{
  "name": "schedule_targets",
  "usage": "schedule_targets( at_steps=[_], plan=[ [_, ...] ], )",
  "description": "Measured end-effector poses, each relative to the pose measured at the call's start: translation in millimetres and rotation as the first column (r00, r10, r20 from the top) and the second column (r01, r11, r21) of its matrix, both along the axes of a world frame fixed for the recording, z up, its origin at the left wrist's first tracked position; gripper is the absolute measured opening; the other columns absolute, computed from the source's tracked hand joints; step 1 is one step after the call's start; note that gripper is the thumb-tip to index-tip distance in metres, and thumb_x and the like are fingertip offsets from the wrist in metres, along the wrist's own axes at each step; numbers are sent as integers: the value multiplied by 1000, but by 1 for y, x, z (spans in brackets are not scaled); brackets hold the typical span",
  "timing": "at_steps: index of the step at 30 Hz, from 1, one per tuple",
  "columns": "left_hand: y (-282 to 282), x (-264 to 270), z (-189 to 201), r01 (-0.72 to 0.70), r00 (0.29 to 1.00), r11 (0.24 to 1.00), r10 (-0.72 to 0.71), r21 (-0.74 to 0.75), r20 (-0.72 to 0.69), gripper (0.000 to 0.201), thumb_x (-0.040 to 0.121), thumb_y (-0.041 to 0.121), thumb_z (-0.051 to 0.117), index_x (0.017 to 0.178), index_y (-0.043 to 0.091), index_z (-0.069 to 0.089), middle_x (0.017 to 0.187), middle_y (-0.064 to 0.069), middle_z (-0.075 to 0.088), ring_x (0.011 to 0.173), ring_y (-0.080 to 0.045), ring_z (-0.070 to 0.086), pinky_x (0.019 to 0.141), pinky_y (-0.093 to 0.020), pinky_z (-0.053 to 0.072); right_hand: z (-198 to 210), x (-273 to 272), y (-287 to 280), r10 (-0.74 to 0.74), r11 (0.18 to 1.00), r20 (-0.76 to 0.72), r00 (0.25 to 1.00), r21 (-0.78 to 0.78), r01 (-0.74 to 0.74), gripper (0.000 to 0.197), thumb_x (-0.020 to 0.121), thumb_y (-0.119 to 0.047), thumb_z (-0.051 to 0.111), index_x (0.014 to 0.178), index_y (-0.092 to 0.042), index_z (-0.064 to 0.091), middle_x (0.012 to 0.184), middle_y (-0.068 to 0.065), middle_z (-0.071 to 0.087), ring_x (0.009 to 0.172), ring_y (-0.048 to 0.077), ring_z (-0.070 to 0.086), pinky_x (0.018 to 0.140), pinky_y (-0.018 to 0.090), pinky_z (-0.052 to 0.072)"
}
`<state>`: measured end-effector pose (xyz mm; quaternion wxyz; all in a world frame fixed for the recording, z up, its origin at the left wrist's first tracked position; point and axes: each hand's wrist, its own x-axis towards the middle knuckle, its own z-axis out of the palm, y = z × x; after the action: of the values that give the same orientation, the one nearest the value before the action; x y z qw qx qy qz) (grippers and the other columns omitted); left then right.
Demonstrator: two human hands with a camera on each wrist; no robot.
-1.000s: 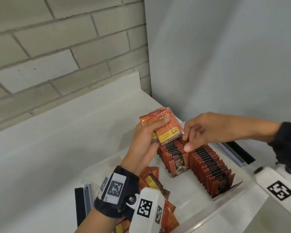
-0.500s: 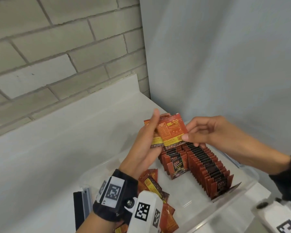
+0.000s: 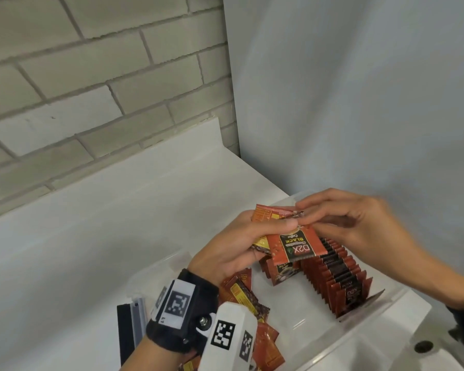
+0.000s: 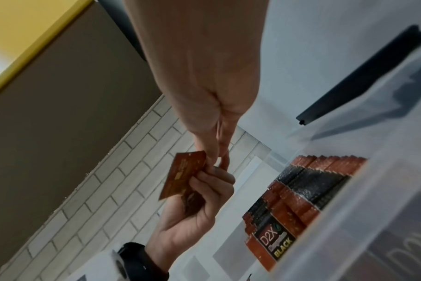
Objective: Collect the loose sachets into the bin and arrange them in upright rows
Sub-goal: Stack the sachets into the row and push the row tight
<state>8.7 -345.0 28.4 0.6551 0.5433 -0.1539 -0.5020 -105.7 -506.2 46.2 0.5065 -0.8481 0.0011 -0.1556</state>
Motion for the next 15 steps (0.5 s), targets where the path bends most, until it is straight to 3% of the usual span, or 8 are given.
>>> schedule_targets(
  at_steps=[3, 5, 7, 9, 12, 15],
  plan=[
    [-1, 0, -1, -27, 999, 999, 27, -42, 21, 37, 77, 14, 67, 112, 5, 64, 101, -10, 72, 94, -21, 69, 82, -29, 56, 2, 0, -1, -1, 999, -46, 999, 45, 3, 23, 81, -7, 66, 95, -21, 77, 103, -11, 71, 100, 7, 67, 84, 19, 53],
    [-2, 0, -1, -89, 996, 992, 90, -87, 12, 41, 76, 13, 67, 115, 2, 63, 103, -12, 72, 93, -21, 69, 80, -29, 57, 4, 1, 1, -31, 976, -95, 995, 210, 50, 22, 83, -12, 64, 102, -19, 72, 101, -5, 73, 100, 8, 67, 89, 23, 53],
    [-3, 2, 0, -170, 985, 976, 169, -135, -21, 45, 74, 13, 67, 118, 4, 62, 107, -12, 71, 94, -21, 69, 82, -30, 57, 7, 1, 5, -77, 896, -156, 985, 422, 137, 26, 79, -20, 67, 104, -15, 67, 99, 1, 74, 99, 13, 69, 92, 26, 52],
    [-3, 4, 0, -243, 970, 950, 236, -195, -57, 44, 75, 11, 66, 118, 7, 63, 107, -11, 71, 96, -20, 69, 85, -32, 56, 7, 0, 8, -54, 808, -239, 969, 560, 183, 43, 70, -35, 78, 104, -12, 65, 99, 3, 74, 97, 17, 69, 91, 24, 52],
    [-3, 5, 0, -318, 948, 918, 304, -238, -91, 40, 76, 8, 64, 115, 9, 64, 105, -12, 69, 97, -23, 67, 88, -35, 55, 3, -2, 17, 86, 846, -372, 924, 518, 130, 55, 68, -49, 79, 106, -13, 64, 101, 4, 73, 97, 17, 70, 90, 22, 53],
    [-4, 5, 0, -329, 944, 905, 316, -269, -93, 41, 75, 6, 64, 115, 10, 64, 101, -11, 69, 94, -23, 68, 85, -35, 56, 2, 1, 24, 111, 853, -406, 907, 507, 122, 39, 74, -30, 73, 107, -11, 68, 98, 6, 74, 94, 17, 71, 86, 23, 55]
  ],
)
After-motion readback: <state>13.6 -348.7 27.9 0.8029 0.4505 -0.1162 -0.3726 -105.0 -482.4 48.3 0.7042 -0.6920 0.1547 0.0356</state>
